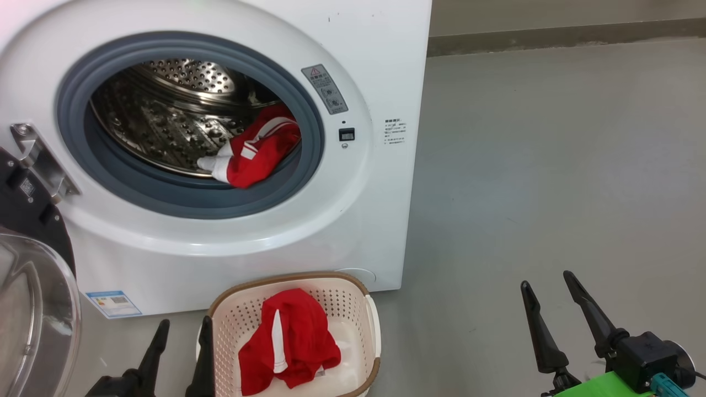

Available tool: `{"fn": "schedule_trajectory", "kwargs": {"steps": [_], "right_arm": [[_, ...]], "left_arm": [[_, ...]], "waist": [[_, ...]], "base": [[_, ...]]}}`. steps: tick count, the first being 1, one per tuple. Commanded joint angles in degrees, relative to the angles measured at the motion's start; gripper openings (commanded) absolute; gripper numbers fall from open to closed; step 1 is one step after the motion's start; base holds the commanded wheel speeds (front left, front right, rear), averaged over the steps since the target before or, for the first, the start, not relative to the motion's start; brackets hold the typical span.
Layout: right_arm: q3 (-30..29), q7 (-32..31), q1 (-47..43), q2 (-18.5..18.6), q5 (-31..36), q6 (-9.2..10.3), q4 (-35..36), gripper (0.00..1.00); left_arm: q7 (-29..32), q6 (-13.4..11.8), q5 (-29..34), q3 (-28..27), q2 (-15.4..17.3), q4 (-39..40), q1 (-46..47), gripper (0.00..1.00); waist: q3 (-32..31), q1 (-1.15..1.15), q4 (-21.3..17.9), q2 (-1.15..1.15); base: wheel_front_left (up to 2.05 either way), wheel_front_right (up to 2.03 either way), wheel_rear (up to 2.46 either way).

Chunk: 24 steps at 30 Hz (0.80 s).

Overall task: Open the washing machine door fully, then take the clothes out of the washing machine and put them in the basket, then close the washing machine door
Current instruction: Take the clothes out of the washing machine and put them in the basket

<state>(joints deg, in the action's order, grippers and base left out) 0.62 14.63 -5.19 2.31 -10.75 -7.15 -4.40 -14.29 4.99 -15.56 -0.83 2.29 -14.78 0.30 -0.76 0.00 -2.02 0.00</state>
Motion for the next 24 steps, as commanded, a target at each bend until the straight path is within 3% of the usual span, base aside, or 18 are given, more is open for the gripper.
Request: {"fn": "schedule_trajectory", "kwargs": {"steps": [1,24], "right_arm": [[1.4,0.4,0.8,0.6,-0.6,-0.34,1.5,1.00],[3.2,0.4,4.1,0.6,0.0,-0.34,2.5,1.00]], "left_arm": [[-0.7,-0.4,0.5,-1.8,0.8,1.1,0.9,1.00],[-0.7,-2.8,1.2,-1.0,0.7,-0.7,10.5,1.00]], "waist": [[0.1,0.00,0.0,0.00],[8.3,0.00,-0.3,0.00]], "base": [[0.00,0.00,0.00],[0.00,0.00,0.00]]}}
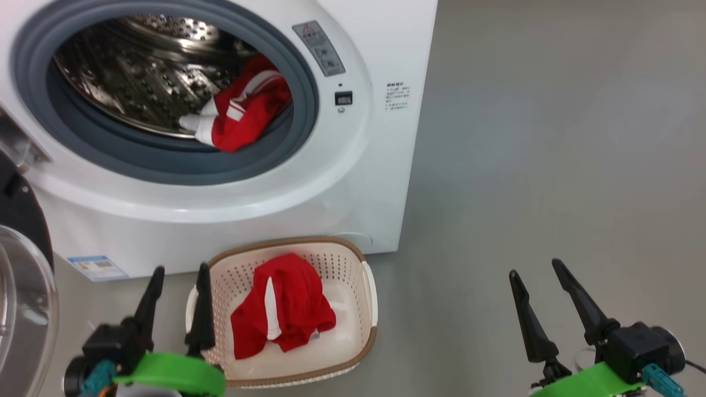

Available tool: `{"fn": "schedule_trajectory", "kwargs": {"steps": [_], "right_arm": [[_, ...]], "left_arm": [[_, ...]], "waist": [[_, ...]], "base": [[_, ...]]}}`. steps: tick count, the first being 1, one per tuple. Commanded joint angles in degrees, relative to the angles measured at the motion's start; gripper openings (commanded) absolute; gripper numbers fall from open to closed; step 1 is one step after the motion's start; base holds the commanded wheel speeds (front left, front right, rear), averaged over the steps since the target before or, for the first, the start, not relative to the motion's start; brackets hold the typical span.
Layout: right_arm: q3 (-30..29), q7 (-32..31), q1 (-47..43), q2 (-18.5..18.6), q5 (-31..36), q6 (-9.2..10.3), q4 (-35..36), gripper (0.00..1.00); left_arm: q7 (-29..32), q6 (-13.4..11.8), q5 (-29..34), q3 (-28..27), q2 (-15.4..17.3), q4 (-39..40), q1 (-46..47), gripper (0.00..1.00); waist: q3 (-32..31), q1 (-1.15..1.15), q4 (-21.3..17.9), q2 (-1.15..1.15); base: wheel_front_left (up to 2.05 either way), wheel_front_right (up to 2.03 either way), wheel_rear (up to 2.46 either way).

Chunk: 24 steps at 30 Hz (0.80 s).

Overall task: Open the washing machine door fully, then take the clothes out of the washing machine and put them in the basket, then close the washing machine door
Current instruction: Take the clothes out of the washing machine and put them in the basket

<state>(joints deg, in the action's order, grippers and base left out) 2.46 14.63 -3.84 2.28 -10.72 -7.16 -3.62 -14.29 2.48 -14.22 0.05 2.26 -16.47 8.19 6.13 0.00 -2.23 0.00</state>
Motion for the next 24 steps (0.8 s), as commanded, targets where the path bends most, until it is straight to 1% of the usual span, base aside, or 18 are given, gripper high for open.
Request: {"fn": "schedule_trajectory", "kwargs": {"steps": [1,7,15,24], "right_arm": [[1.5,0.4,3.0,0.6,-0.1,-0.33,1.8,1.00],[2.2,0.4,4.9,0.6,-0.5,-0.33,0.8,1.00],[3.3,0.4,8.1,0.6,-0.2,-0.33,0.6,1.00],[3.9,0.4,11.5,0.6,0.4,-0.33,0.6,1.00]], "left_arm": [[-0.7,-0.3,-0.1,-1.8,0.7,0.6,3.6,1.00],[-0.7,-0.2,-1.0,-0.9,0.7,-1.8,11.7,1.00],[-0.7,1.7,-2.7,-0.5,1.7,-9.4,24.3,1.00],[-0.7,3.5,-5.0,-1.4,3.0,-16.4,38.4,1.00]], "waist": [[2.1,0.00,-0.1,0.00],[6.1,0.00,0.0,0.00],[11.5,0.00,-0.3,0.00],[19.4,0.00,-0.7,0.00]], "base": [[0.00,0.00,0.00],[0.00,0.00,0.00],[0.00,0.00,0.00],[0.00,0.00,0.00]]}}
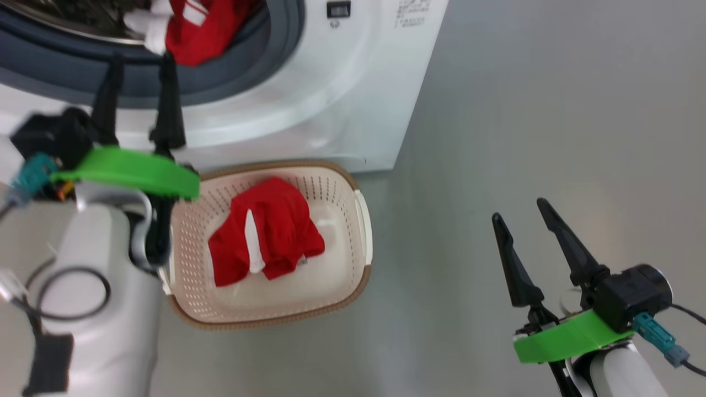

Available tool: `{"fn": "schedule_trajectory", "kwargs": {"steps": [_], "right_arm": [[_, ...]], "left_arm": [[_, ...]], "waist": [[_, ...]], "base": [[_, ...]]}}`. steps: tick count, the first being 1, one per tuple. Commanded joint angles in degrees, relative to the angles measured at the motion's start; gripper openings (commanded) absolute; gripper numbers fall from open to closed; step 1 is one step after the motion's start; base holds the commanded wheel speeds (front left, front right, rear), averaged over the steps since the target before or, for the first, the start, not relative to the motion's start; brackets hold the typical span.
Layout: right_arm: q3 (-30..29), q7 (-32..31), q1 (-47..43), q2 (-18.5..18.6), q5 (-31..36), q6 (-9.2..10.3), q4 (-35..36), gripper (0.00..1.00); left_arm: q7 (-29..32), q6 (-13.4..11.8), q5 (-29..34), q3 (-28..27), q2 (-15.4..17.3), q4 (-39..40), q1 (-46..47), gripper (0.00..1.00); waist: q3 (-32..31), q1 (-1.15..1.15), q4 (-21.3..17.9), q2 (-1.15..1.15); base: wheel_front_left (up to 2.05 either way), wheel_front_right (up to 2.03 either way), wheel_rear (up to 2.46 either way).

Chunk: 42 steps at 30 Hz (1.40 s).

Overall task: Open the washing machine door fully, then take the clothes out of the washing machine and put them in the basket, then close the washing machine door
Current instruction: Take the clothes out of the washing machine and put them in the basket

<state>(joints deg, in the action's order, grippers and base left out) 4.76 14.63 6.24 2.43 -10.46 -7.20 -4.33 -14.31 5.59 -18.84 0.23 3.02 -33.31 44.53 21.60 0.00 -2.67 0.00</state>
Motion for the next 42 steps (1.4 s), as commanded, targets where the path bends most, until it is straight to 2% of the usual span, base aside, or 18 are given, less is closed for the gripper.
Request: {"fn": "schedule_trajectory", "kwargs": {"steps": [1,12,20,31,36,42], "right_arm": [[1.8,0.4,1.8,0.4,0.2,-0.29,1.3,1.00],[3.4,0.4,5.1,0.4,0.5,-0.29,1.3,1.00],[4.4,0.4,6.5,0.6,0.8,-0.29,0.7,1.00],[2.6,0.4,7.8,0.5,1.6,-0.29,-0.8,1.00],[3.3,0.4,8.5,0.5,0.3,-0.29,-1.7,1.00],[4.2,0.4,8.5,0.5,-0.8,-0.29,-2.3,1.00]], "left_arm": [[-0.7,0.5,-0.4,-1.5,2.5,-0.5,3.4,1.00],[-0.7,1.4,-1.3,-2.0,2.6,-9.1,14.5,1.00],[-0.3,1.8,-4.0,-1.6,4.3,-17.7,23.6,1.00],[9.7,1.9,-5.8,1.2,7.4,-29.6,34.7,1.00],[14.2,1.4,-3.3,4.1,9.8,-34.4,37.2,1.00],[15.8,0.5,-0.3,7.4,11.8,-37.4,37.8,1.00]], "waist": [[4.7,0.00,-0.3,0.00],[10.5,0.00,-1.1,0.00],[12.9,0.00,-2.3,0.00],[15.3,0.00,-4.8,0.00],[15.6,0.00,-6.4,0.00],[15.6,0.00,-8.1,0.00]], "base": [[0.00,0.00,0.00],[0.00,0.00,0.00],[0.00,0.00,0.00],[0.00,0.00,0.00],[0.00,0.00,0.00],[0.00,0.00,0.00]]}}
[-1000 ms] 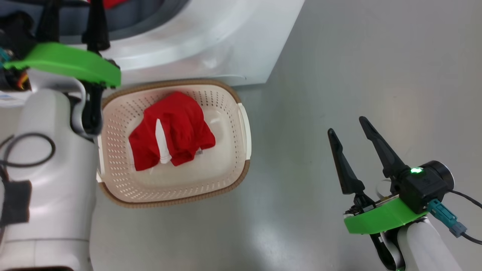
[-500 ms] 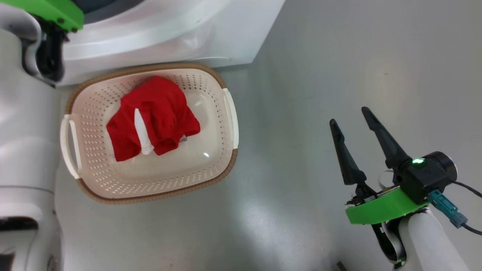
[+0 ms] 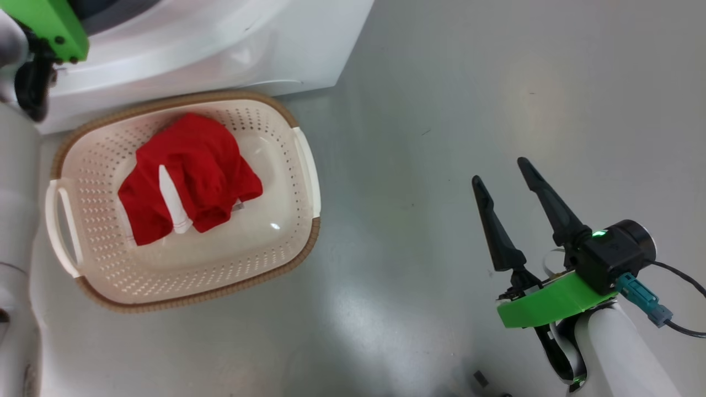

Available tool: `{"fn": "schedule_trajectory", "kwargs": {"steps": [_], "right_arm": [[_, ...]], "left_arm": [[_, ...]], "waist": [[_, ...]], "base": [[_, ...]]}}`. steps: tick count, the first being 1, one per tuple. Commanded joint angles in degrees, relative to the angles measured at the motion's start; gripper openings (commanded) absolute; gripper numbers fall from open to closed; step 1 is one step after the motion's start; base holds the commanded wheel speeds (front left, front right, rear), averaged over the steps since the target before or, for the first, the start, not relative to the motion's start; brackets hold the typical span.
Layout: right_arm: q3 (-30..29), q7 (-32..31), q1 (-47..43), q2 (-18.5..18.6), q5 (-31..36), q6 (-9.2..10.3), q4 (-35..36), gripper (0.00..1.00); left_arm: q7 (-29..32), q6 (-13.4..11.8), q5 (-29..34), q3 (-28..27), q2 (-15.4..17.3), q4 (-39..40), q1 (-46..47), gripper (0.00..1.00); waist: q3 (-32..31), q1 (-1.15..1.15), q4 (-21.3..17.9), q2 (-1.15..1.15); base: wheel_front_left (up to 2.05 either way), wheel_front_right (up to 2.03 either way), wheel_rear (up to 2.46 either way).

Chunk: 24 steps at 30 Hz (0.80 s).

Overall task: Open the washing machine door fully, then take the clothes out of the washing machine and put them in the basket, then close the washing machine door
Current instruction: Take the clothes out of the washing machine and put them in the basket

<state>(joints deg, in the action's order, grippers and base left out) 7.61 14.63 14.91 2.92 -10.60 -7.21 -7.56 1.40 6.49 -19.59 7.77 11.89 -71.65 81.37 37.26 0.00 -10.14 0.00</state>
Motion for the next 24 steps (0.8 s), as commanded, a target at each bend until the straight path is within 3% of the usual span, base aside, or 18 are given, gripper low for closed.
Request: {"fn": "schedule_trajectory", "kwargs": {"steps": [1,10,12,13,14,24], "right_arm": [[1.6,0.4,-0.2,0.0,-0.9,-0.28,0.9,1.00],[2.8,0.4,-0.3,0.0,-2.0,-0.28,0.6,1.00],[3.1,0.4,-0.3,0.0,-2.4,-0.28,0.5,1.00],[3.2,0.4,-0.3,0.0,-2.5,-0.28,0.5,1.00],[3.2,0.4,-0.3,0.0,-2.6,-0.28,0.5,1.00],[3.2,0.4,-0.4,0.0,-2.8,-0.28,0.4,1.00]], "left_arm": [[0.3,-0.6,1.1,0.5,3.3,0.6,0.8,1.00],[2.1,-3.8,4.0,3.7,5.3,-0.9,0.9,1.00],[3.3,-4.8,4.1,4.0,5.8,-1.3,0.9,0.45],[3.4,-5.0,3.9,3.9,5.9,-1.3,0.9,0.27],[3.4,-5.0,3.8,3.9,5.9,-1.4,0.9,0.00],[1.3,-4.9,3.7,5.0,6.1,-1.5,1.1,0.00]], "waist": [[-0.2,0.00,-1.0,0.00],[-0.2,0.00,-2.4,0.00],[-0.3,0.00,-2.8,0.00],[-0.3,0.00,-2.9,0.00],[-0.3,0.00,-2.9,0.00],[-0.5,0.00,-2.2,0.00]], "base": [[0.00,0.00,0.00],[0.00,0.00,0.00],[0.00,0.00,0.00],[0.00,0.00,0.00],[0.00,0.00,0.00],[0.00,0.00,0.00]]}}
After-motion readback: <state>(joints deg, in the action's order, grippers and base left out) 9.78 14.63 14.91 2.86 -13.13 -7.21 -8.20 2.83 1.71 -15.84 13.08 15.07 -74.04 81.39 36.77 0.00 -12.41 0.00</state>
